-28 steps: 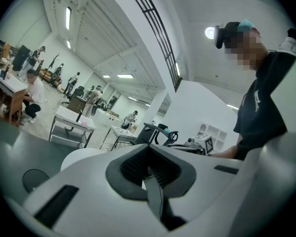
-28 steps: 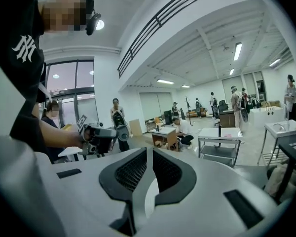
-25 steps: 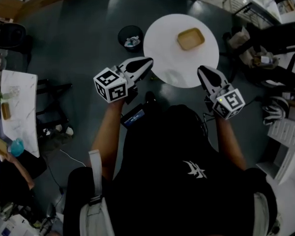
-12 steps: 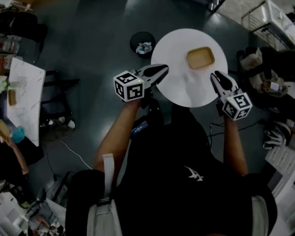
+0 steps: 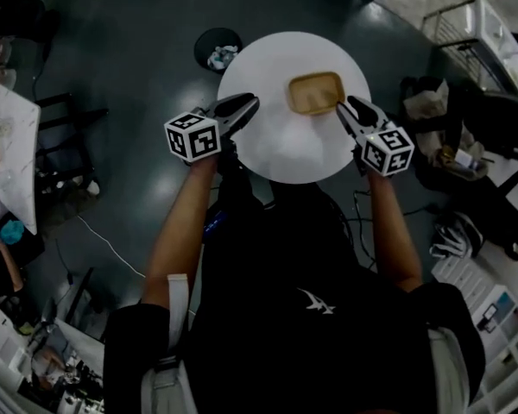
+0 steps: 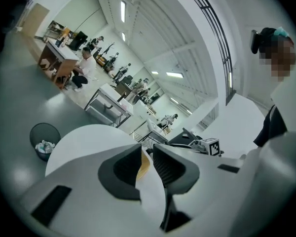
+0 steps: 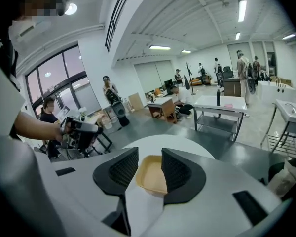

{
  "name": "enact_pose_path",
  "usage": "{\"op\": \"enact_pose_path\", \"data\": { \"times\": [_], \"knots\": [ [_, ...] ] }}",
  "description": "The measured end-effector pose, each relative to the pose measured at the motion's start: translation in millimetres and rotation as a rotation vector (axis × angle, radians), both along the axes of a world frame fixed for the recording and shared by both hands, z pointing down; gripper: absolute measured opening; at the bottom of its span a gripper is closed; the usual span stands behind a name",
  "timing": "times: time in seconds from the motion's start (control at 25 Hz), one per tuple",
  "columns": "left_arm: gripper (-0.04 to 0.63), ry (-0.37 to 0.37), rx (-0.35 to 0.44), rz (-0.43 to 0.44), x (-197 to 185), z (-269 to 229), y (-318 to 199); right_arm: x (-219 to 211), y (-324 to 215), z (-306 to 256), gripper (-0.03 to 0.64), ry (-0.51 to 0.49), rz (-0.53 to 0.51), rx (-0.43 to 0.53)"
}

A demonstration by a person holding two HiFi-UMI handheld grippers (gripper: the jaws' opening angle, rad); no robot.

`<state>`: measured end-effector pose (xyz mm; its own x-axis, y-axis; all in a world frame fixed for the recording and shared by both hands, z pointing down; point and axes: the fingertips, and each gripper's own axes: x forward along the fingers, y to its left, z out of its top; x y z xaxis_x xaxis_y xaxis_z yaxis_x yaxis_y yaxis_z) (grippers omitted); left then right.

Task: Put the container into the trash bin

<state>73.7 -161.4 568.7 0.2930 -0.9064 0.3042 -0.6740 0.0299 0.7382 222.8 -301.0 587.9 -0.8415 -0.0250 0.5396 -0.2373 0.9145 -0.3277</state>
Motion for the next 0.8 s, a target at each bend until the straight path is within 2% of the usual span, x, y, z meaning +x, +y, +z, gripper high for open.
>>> {"op": "enact_pose_path", "data": {
  "times": [0.16, 0.32, 0.64, 0.8],
  "knots": [
    [0.081, 0.032, -0.092, -0.031, 13.9, 41.7, -17.4, 2.8, -25.0, 44.7, 0.165, 0.079, -0.014, -0.050],
    [0.092, 0.093, -0.189, -0.056, 25.4, 83.4, -33.0, 1.8, -45.1, 80.5, 0.175, 0.140, -0.022, -0.089],
    [0.121, 0.187, -0.358, -0.105, 50.3, 142.8, -55.6, 0.0, -51.7, 144.4, 0.175, 0.260, -0.053, -0.193],
    [0.124, 0.237, -0.420, -0.142, 56.4, 162.7, -55.3, -3.2, -44.0, 159.8, 0.175, 0.297, -0.072, -0.203]
  ]
}}
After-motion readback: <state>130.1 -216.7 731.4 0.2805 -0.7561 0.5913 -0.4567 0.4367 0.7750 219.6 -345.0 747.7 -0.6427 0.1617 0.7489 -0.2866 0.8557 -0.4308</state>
